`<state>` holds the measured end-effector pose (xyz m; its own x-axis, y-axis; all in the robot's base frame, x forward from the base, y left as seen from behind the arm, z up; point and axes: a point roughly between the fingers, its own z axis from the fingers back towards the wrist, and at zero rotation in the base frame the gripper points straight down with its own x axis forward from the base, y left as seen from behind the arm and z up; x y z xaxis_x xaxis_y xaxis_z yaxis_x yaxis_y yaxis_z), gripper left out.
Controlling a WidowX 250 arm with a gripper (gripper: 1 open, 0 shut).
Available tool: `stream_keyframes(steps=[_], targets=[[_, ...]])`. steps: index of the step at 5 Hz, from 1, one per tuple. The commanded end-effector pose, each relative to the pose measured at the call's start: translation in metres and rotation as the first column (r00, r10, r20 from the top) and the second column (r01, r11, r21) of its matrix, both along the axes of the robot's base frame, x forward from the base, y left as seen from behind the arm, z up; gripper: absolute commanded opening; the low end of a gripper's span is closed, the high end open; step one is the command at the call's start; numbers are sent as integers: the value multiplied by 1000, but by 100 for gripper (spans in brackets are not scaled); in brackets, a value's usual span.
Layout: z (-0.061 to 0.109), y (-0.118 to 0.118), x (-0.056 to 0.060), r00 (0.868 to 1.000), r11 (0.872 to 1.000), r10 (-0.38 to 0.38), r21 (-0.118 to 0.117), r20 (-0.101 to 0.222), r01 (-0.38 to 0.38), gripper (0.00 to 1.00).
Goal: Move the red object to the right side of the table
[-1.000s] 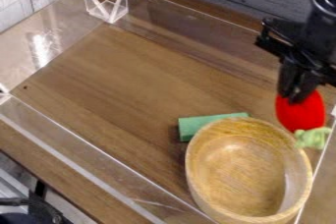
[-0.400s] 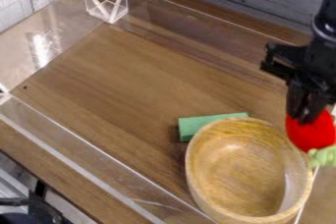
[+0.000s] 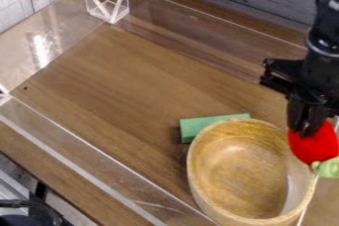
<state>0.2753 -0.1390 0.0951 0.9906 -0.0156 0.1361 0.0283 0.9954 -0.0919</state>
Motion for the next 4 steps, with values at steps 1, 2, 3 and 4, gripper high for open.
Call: stream_keyframes(steps=[1, 2, 3, 4], targets=[[7, 3, 4, 1000, 1000, 8, -30, 29, -7, 0], [6, 5, 4, 1000, 999, 14, -39, 28, -13, 0], [7, 8, 3, 999, 999, 24, -44, 25, -23, 0], [8, 11, 2, 999, 998, 33, -49, 22, -32, 0]])
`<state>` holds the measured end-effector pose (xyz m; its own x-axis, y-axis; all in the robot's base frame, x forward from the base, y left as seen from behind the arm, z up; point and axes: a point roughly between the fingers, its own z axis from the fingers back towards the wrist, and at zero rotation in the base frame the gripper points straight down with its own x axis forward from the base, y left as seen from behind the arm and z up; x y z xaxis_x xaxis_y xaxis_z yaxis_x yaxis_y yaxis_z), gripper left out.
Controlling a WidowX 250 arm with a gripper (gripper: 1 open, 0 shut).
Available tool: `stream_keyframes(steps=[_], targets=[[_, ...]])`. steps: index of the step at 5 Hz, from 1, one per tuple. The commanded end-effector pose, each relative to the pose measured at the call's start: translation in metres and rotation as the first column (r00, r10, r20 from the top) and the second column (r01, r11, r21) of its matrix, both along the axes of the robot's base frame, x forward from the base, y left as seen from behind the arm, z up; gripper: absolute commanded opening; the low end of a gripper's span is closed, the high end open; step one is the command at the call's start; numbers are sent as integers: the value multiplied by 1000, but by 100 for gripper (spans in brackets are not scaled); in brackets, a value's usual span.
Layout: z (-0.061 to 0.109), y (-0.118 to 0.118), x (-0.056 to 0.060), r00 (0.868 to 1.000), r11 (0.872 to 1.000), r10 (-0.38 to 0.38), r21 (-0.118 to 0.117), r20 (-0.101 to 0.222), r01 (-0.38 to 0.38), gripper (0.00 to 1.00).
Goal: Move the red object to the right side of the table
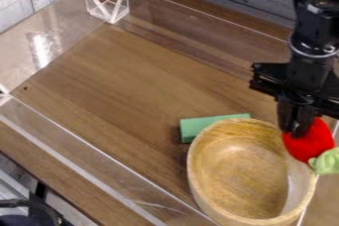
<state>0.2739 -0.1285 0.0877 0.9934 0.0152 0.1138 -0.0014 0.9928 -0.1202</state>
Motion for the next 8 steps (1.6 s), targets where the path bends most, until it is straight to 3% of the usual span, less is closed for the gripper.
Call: stream_keyframes(steps=[1, 2, 3, 4, 5, 6, 7, 8], targets=[[18, 5, 3, 999, 1000, 13, -24, 41, -12, 0], [19, 2, 7, 999, 1000, 2, -20, 41, -1, 100], [23, 0, 12, 999, 1000, -9, -14, 45, 9, 0], [23, -7, 19, 998, 999, -41, -4, 48, 41, 0], [21, -12, 27, 997, 998, -61, 4, 47, 61, 100], [19, -15, 31, 996, 997, -72, 14, 44, 71, 100], [18, -18, 36, 995, 995, -93, 31, 47, 92, 0], [15, -23, 39, 991, 991, -123, 52, 49, 120, 0]])
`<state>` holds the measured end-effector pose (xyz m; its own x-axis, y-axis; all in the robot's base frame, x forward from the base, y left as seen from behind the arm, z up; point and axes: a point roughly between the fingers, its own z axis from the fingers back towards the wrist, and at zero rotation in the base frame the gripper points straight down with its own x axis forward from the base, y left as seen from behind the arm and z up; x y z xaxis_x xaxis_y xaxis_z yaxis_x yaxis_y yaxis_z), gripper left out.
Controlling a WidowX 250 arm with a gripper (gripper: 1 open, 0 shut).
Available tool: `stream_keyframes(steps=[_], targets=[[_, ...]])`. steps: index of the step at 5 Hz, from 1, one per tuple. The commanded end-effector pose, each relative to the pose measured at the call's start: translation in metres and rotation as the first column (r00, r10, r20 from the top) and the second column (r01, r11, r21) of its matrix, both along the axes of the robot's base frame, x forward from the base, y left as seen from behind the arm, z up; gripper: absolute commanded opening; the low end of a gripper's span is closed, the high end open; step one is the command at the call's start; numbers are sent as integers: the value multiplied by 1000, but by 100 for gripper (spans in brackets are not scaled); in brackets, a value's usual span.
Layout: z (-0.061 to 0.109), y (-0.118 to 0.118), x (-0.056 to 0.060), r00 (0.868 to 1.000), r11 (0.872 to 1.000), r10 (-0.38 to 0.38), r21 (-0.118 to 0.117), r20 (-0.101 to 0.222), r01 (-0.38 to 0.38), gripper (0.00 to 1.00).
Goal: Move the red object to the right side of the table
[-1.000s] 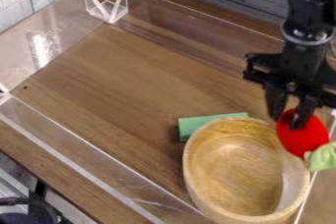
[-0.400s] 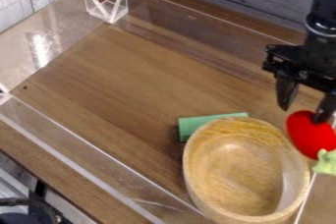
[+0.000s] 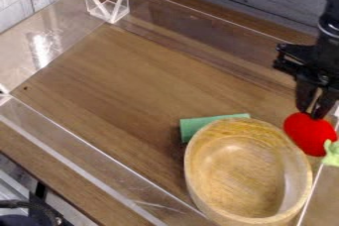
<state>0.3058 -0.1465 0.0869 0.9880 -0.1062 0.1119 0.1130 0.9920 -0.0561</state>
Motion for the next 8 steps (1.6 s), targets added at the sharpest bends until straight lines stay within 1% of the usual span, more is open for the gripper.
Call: stream_keyframes(steps=[1, 2, 3, 5, 7, 8], targets=[[13, -6, 9, 999, 1000, -21, 2, 49, 21, 100], [10, -8, 10, 999, 1000, -29, 12, 46, 28, 100], [8, -9, 12, 998, 998, -53, 35, 47, 51, 100], [-9, -14, 17, 996, 996, -86, 39, 35, 84, 100], [-23, -12, 22, 995, 994, -102, 44, 19, 101, 100], [-23, -11, 26, 994, 992, -113, 64, 14, 112, 100]])
